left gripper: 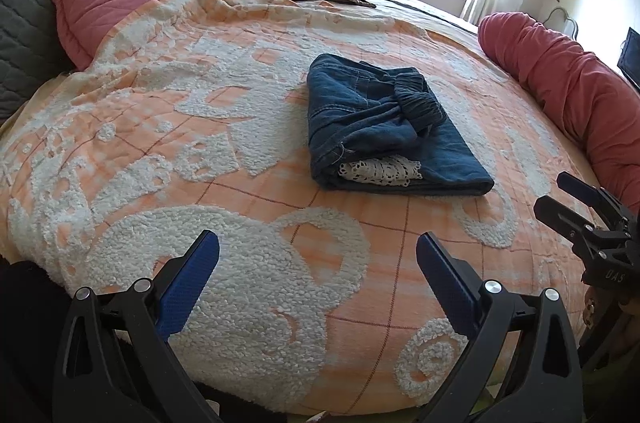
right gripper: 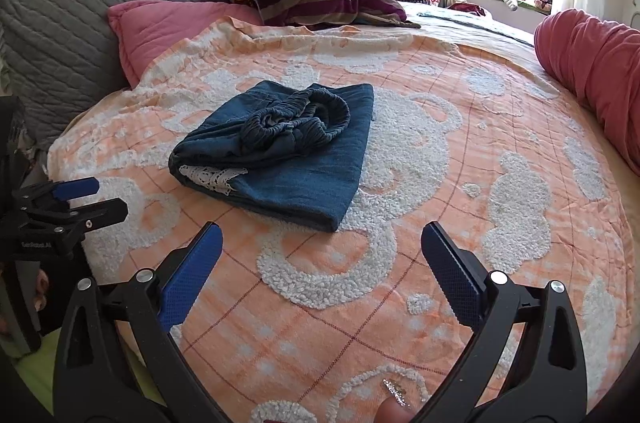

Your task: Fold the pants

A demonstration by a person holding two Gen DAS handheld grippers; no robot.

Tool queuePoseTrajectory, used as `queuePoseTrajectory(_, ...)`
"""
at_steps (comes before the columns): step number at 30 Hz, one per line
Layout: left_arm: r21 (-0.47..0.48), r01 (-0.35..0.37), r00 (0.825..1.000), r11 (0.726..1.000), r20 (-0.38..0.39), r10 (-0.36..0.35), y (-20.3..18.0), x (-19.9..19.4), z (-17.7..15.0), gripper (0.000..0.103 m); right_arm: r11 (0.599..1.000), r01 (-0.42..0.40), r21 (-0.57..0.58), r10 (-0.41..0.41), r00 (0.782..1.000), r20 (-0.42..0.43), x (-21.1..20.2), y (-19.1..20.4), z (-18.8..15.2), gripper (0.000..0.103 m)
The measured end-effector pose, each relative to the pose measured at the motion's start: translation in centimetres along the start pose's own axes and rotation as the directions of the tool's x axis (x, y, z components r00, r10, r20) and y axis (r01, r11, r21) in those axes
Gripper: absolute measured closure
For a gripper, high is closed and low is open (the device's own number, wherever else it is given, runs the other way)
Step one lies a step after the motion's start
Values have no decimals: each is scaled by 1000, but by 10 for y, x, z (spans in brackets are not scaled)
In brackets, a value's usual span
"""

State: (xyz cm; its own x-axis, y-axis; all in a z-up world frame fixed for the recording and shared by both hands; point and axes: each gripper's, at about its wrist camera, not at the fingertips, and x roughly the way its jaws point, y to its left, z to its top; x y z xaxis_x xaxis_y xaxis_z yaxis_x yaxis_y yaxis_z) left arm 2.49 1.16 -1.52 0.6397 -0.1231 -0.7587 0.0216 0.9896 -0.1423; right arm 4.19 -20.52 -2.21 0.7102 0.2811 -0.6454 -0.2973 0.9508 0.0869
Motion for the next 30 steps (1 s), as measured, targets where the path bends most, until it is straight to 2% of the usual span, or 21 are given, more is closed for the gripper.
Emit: queuePoseTrajectory(30,3,-26,999,1000,21,26,-2,-6,0,5,1000,13,-3,-13,1000,0,1,-2,-1,9)
